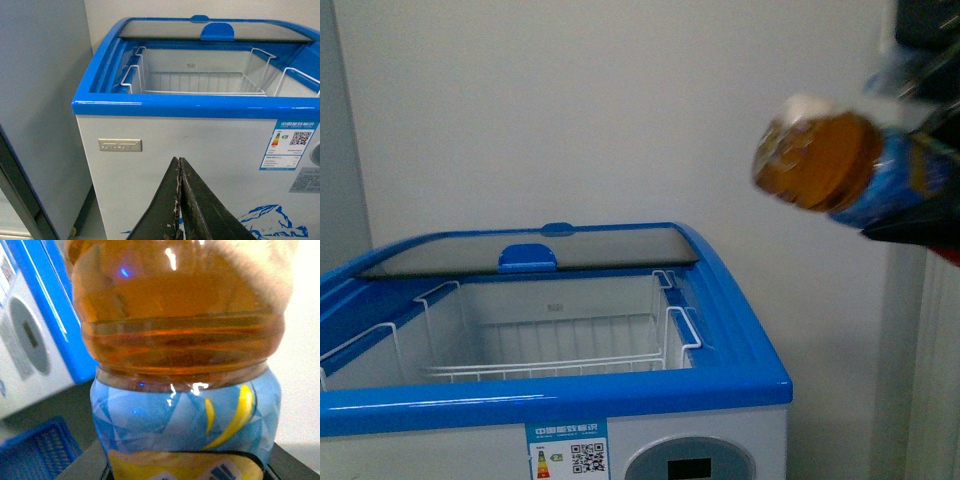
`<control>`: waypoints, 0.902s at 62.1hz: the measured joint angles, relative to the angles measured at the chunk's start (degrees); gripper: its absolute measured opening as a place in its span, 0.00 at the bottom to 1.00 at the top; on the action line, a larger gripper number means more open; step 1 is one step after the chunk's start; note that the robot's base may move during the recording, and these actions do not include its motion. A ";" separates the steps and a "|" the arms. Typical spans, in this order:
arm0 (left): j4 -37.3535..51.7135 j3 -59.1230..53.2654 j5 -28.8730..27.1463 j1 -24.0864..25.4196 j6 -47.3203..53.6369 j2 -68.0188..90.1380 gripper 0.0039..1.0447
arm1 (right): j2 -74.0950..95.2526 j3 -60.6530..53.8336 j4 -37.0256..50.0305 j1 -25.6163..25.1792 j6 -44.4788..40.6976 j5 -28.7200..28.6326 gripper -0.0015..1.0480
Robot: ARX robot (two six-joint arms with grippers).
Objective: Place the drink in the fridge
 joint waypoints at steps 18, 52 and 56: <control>-7.91 -1.49 0.00 -0.04 0.02 -9.57 0.02 | 30.14 33.59 -6.14 15.06 -10.62 10.82 0.49; -7.98 -3.02 0.00 -0.04 0.02 -11.28 0.02 | 56.57 57.40 -1.97 24.15 -10.10 18.14 0.47; -7.98 -3.02 0.00 -0.04 0.02 -11.28 0.02 | 58.84 59.25 -2.19 24.20 -8.81 19.02 0.47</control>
